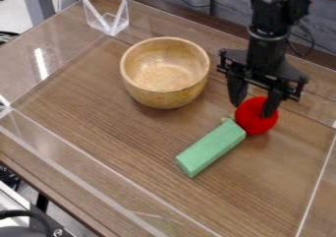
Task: Move the red fruit to the left
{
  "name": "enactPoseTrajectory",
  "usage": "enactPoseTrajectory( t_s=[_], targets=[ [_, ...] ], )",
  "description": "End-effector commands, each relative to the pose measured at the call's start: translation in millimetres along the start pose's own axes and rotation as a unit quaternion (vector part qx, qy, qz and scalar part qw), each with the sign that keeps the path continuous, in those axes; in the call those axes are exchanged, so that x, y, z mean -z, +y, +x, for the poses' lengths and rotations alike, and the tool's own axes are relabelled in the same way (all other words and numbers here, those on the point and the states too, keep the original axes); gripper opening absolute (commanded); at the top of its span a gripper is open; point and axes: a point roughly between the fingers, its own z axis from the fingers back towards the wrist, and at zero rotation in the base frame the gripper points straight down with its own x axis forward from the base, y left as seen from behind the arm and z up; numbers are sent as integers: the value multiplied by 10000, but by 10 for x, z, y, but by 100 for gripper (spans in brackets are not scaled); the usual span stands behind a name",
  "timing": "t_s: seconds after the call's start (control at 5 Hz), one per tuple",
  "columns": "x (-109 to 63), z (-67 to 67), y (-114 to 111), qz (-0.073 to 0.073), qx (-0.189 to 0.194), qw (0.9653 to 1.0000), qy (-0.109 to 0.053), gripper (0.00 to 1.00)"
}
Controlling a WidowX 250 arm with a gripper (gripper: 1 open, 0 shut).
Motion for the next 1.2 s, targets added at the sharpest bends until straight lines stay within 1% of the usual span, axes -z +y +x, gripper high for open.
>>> enactPoseTrajectory(
  t_s=[0.0,0.2,0.4,0.6,0.8,1.0],
  targets=[
    [-159,68,-69,-35,0,9996,-274,0],
    [-143,113,-100,-17,-24,9996,-283,0],
    [-128,107,-121,11,-20,9997,-235,100],
    [-172,135,-155,3,99,9998,-183,100],
    [-206,154,-168,-4,169,9997,-154,0],
    [-203,164,-167,-4,220,9997,-126,0]
  ],
)
